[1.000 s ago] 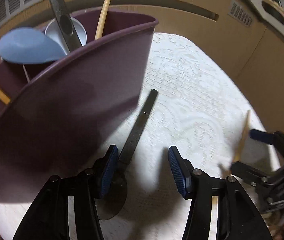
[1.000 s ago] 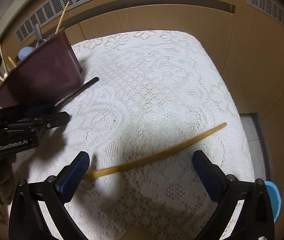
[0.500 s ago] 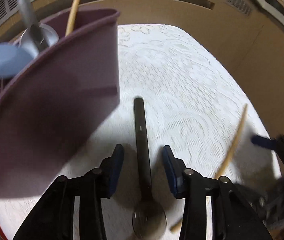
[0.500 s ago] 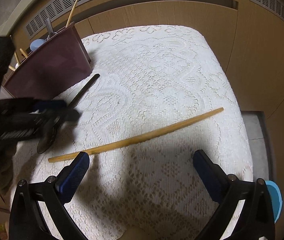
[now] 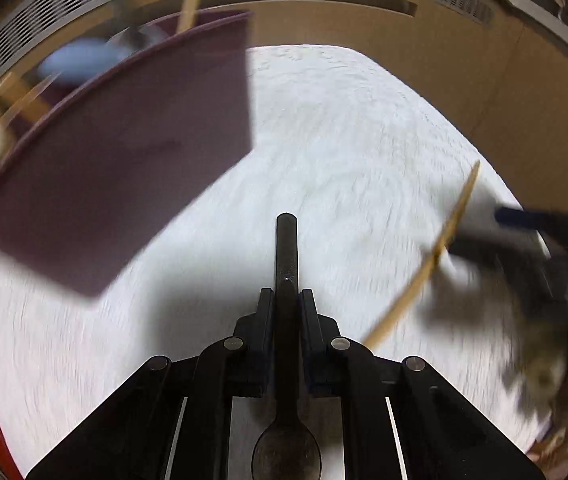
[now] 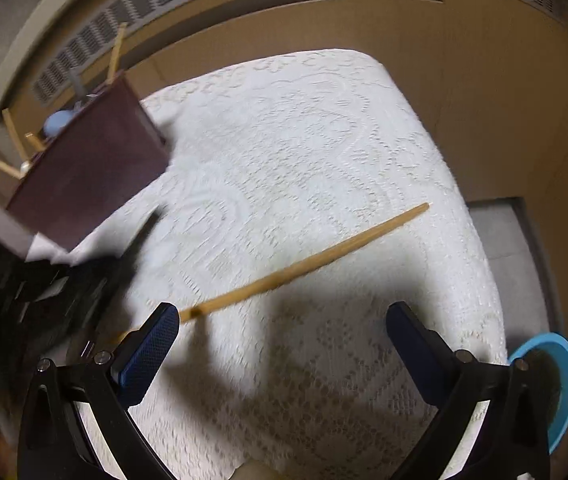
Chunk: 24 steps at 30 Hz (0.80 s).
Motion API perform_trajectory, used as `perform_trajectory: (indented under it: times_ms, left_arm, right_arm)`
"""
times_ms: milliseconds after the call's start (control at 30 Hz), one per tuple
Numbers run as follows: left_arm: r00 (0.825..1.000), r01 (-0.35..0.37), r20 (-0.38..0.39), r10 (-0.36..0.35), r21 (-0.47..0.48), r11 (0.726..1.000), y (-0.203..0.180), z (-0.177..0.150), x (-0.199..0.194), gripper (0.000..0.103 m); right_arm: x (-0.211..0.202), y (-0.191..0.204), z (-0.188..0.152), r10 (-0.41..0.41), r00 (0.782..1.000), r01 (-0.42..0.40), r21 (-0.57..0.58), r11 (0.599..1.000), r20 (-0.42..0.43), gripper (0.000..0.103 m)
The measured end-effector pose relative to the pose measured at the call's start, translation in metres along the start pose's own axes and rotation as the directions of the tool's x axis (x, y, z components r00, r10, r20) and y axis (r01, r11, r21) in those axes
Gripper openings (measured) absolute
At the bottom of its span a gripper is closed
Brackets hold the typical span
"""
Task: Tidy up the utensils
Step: 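Grasp the dark spoon handle with the left tool while the right tool grasps the chopstick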
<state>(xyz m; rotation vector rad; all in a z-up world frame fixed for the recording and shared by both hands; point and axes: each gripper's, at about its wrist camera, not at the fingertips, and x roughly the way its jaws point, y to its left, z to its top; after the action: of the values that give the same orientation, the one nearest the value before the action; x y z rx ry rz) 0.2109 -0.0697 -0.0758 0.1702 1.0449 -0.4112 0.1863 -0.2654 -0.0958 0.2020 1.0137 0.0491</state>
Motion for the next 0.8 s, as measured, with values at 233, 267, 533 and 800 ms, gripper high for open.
perform_trajectory:
  times_ms: [233,267,533,800]
  left_arm:
    - [0.999,0.048,0.019,-0.046,-0.138,0.989,0.023,-0.042,-0.024,0.014]
    - [0.998,0.054,0.021,-0.052,-0.140,0.989,0.024,-0.044,-0.025,0.014]
    - [0.996,0.092,0.013,-0.091,-0.170,0.981,0.033,-0.050,-0.029,0.014]
    - [0.994,0.101,-0.011,-0.105,-0.174,0.980,0.034,-0.044,-0.026,0.014]
  right_arm:
    - [0.032,0.036,0.030,-0.129,0.992,0.128,-0.107,0.986,0.005,0.103]
    - [0.036,0.040,0.033,-0.137,0.991,0.137,-0.135,0.981,0.011,0.100]
    - [0.039,0.073,0.045,-0.060,0.998,0.066,-0.352,0.934,0.029,0.026]
    - [0.008,0.063,0.038,0.051,0.998,-0.060,-0.367,0.928,-0.035,0.005]
